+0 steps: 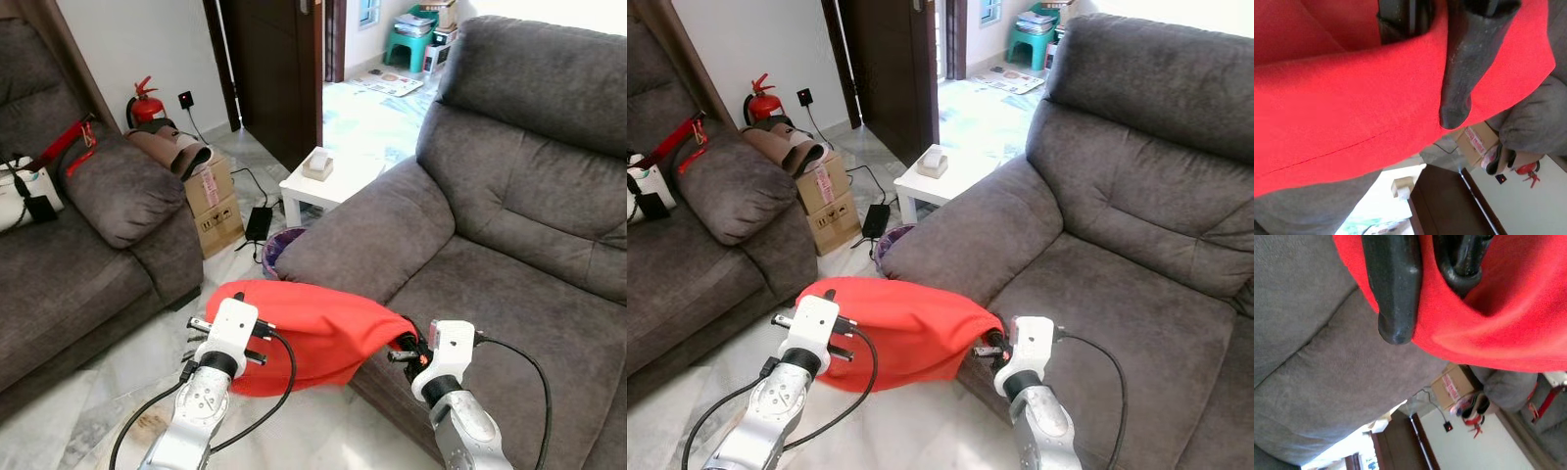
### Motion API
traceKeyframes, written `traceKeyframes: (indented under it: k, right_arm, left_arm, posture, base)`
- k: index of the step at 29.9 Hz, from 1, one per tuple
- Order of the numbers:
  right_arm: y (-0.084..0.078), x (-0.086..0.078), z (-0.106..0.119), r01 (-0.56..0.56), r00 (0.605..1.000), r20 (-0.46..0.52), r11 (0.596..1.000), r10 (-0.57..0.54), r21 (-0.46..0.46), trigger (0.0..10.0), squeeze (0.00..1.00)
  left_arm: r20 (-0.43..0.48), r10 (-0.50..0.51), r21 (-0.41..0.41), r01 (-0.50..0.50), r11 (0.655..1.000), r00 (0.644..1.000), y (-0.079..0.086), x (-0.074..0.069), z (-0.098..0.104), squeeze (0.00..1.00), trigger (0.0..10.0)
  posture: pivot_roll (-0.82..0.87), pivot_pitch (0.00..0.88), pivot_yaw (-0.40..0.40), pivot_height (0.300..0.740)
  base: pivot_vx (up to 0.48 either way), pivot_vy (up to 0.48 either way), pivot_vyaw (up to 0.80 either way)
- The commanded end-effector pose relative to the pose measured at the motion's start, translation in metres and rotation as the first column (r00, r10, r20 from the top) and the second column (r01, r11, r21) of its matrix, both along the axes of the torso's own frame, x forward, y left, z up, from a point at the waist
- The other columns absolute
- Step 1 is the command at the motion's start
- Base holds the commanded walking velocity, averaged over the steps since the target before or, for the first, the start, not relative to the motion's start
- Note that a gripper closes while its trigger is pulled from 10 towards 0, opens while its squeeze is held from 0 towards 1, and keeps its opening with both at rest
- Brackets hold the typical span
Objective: Move the pillow to the sofa from floor
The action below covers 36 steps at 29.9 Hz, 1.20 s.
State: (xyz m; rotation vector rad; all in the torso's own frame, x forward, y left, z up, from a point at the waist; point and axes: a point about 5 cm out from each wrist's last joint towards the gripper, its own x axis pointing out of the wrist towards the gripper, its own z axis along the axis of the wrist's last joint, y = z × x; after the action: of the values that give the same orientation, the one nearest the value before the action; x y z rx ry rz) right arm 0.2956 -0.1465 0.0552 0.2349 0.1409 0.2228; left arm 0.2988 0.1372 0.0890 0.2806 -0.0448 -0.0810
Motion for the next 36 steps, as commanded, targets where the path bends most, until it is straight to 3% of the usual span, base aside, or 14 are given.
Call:
traceKeyframes:
  k: [1, 11, 20, 22, 26, 36]
  right_arm:
    - [0.001, 0.006, 0.011, 0.010, 0.999, 0.041, 1.000, -0.010, 0.000, 10.0, 0.00]
    - [0.003, 0.005, 0.007, -0.009, 1.000, 0.020, 0.999, 0.010, -0.041, 10.0, 0.00]
    - [0.000, 0.004, 0.005, 0.017, 1.000, 0.005, 0.999, -0.017, -0.042, 10.0, 0.00]
    - [-0.002, 0.002, 0.001, -0.008, 1.000, -0.006, 0.994, 0.007, -0.106, 10.0, 0.00]
    - [-0.005, 0.002, -0.001, 0.022, 1.000, -0.019, 0.995, -0.024, -0.093, 10.0, 0.00]
    - [-0.007, 0.004, -0.001, 0.044, 0.999, -0.022, 0.995, -0.046, -0.093, 10.0, 0.00]
  left_arm:
    - [0.113, 0.004, -0.002, -0.004, 1.000, 0.994, -0.001, 0.004, 0.026, 0.00, 10.0]
    - [0.095, -0.003, 0.001, 0.003, 1.000, 0.996, -0.001, 0.002, 0.025, 0.00, 10.0]
    - [0.069, -0.007, -0.017, 0.008, 1.000, 0.998, 0.000, 0.001, 0.022, 0.00, 10.0]
    - [0.056, -0.029, -0.016, 0.030, 0.999, 0.998, -0.002, 0.000, 0.020, 0.00, 10.0]
    - [0.066, -0.029, -0.027, 0.031, 0.999, 0.997, -0.001, -0.001, 0.021, 0.00, 10.0]
    - [0.087, -0.066, -0.056, 0.071, 0.996, 0.994, -0.005, -0.001, 0.024, 0.00, 10.0]
  posture:
    - [0.04, 0.087, 0.050, 0.740]
    - [0.04, 0.113, 0.050, 0.740]
    - [0.03, 0.101, 0.049, 0.740]
    - [0.04, 0.094, 0.052, 0.740]
    - [0.04, 0.087, 0.052, 0.740]
    - [0.03, 0.059, 0.052, 0.740]
  base:
    - [0.000, 0.000, 0.00]
    - [0.000, 0.000, -0.72]
    - [0.000, -0.458, -0.80]
    - [0.000, 0.000, -0.80]
    - [0.000, 0.000, -0.80]
    - [0.000, 0.000, -0.32]
